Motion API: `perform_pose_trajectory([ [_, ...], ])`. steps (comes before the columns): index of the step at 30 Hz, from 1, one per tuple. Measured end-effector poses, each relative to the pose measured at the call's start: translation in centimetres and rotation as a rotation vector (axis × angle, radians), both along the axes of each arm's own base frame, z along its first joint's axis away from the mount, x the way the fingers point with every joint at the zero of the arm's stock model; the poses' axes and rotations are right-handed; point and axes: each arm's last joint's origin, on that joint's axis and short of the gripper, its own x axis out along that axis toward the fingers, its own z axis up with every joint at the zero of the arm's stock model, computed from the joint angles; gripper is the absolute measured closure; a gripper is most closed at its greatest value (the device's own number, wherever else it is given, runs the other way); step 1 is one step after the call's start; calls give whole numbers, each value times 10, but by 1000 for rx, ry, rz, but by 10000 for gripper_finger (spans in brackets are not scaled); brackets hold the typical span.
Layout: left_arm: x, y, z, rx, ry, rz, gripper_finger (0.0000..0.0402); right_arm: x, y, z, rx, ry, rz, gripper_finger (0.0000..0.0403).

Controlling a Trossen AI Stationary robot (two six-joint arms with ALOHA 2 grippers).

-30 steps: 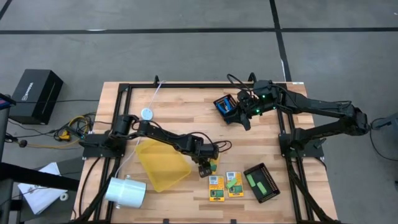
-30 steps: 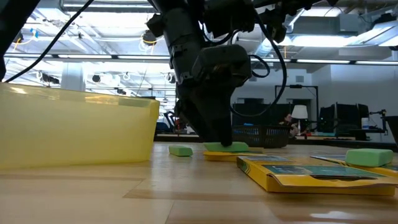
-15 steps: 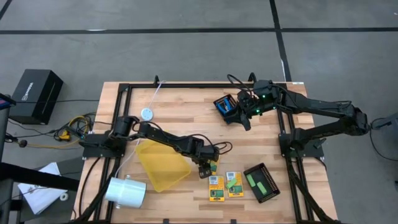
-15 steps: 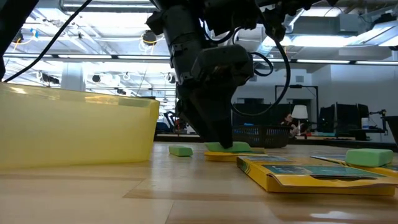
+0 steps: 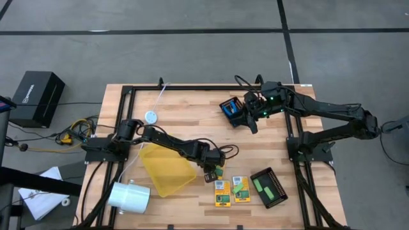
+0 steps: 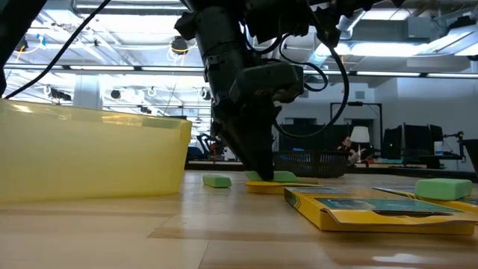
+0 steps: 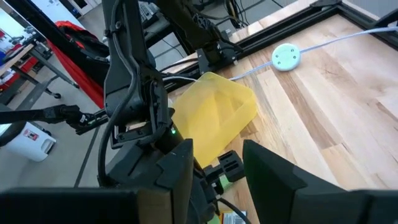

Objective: Pick & Place School Supplies
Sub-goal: Put the green eraser into the bottom black bin

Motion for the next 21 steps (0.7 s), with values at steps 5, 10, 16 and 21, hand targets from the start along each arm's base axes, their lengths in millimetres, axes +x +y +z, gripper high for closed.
perform_pose_trajectory([
  [5, 8, 0, -3, -67, -54, -5, 352, 0, 0, 1, -3, -10, 0, 272],
  [10, 9, 0, 1, -76, -86, 18, 352, 0, 0, 1, -3, -10, 0, 272],
  [16, 9, 8, 13, -87, -111, 31, 354, 2, -1, 5, -25, -59, 3, 272],
  [21, 8, 14, 24, -65, -142, 44, 354, 2, -4, 22, -71, -141, -1, 274],
])
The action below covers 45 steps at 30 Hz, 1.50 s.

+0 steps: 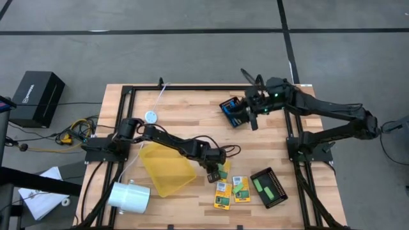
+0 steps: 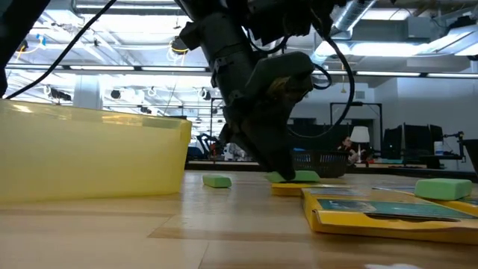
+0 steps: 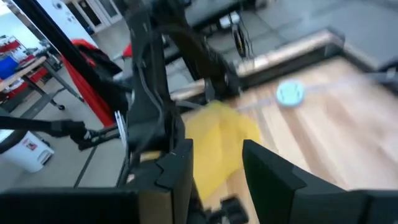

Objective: Pick & Place School Supplies
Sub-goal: Put the green eraser into the bottom black bin

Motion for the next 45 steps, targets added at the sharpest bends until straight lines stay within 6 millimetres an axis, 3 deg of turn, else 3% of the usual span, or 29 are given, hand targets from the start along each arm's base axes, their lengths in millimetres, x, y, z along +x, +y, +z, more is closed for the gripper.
perform_pose_trajectory([
  [12, 5, 8, 12, 19, -66, 28, 360, -15, -21, 59, -161, -167, -87, 296],
  [18, 25, 6, 51, 47, -220, -28, 360, -24, -32, 71, -190, -166, -142, 294],
  [24, 41, 19, 85, 73, -362, -26, 360, -35, -38, 86, -216, -151, -162, 294],
  [29, 46, 28, 90, 45, -426, -27, 361, -45, -37, 105, -246, -172, -170, 294],
  [34, 54, 20, 91, -2, -517, -68, 361, -51, -35, 116, -255, -190, -177, 294],
  [45, 80, -2, 80, -91, -561, -186, 362, -51, -34, 114, -229, -157, -173, 294],
])
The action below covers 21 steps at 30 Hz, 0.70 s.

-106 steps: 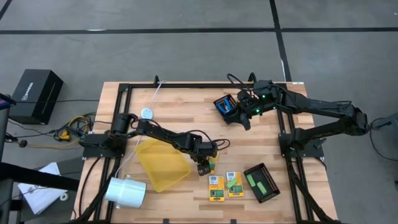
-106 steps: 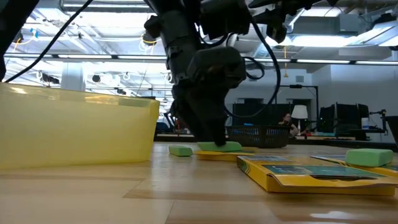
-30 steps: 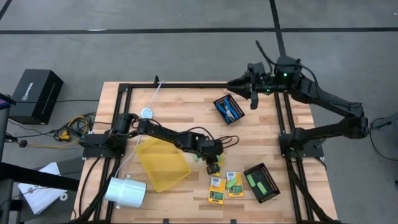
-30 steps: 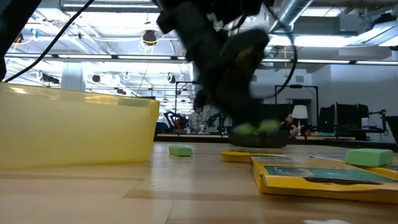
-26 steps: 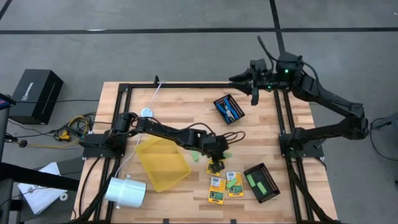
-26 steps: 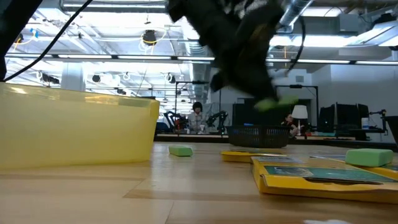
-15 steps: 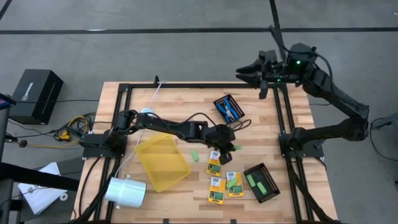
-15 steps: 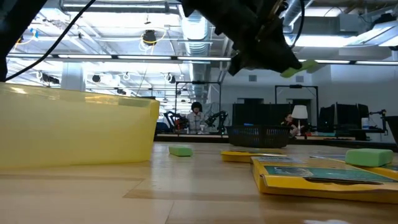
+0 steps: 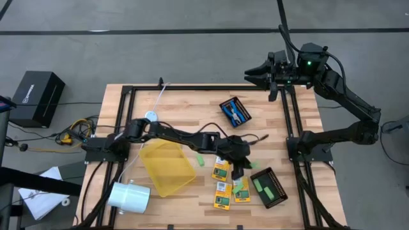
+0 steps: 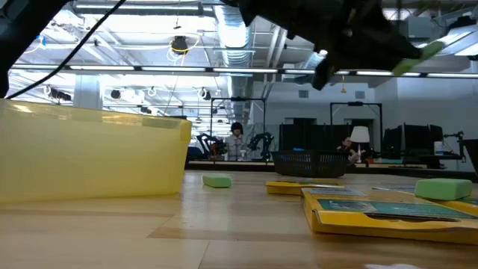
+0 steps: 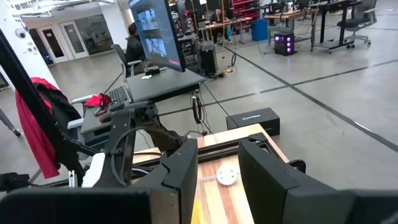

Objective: Pick & Place School Supplies
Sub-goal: Put the green eraser into the bottom black bin

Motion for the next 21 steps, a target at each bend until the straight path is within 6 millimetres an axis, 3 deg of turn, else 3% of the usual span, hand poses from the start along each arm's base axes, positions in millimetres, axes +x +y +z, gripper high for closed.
perform_pose_trajectory([
  [10, 33, -29, -10, -54, -57, -103, 362, 3, 6, -1, 11, 5, 4, 294],
  [21, 48, -29, -42, -109, -38, -116, 362, 4, 8, 0, 33, 2, 12, 294],
])
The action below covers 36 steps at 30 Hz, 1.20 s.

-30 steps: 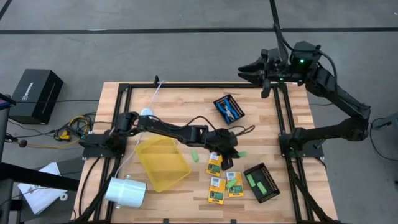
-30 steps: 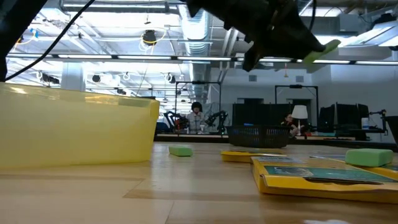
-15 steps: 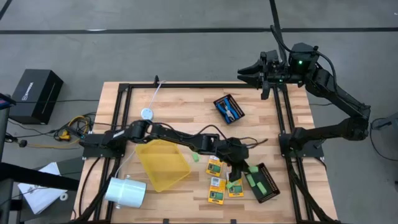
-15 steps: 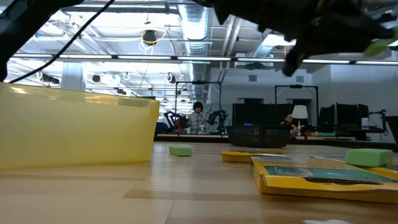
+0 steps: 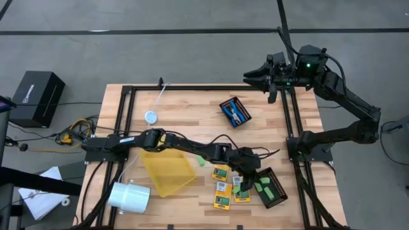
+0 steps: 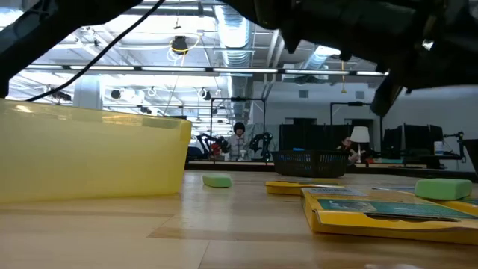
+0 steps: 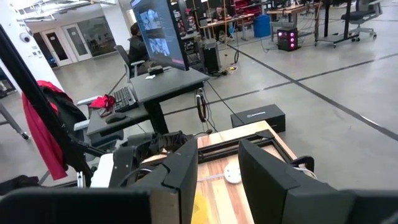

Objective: Pick & Place School Supplies
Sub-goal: Put the green eraser into the bottom black bin

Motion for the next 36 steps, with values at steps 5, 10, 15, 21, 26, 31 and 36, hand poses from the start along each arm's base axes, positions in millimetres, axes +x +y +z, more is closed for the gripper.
perform_pose_trajectory([
  [5, 4, 3, -7, -27, -26, 14, 363, 0, 0, 0, 4, 0, 0, 294],
  [10, 6, 10, -5, -9, -53, 19, 363, 4, -2, -2, 12, 6, -1, 294],
  [15, 7, 15, -4, -17, -54, 19, 363, 11, -2, -5, 19, 17, 13, 294],
  [21, 6, 7, -4, -11, -64, -33, 363, 17, -2, -7, 12, 22, 26, 294],
  [26, 5, -2, -3, 4, -88, -57, 320, 17, -2, -7, 7, 28, 25, 294],
  [31, 5, -3, -2, 0, -87, -28, 271, 15, -1, -6, 0, 20, 26, 294],
  [36, 6, 2, -1, -6, -100, -15, 253, 15, -1, -6, 1, 22, 26, 294],
])
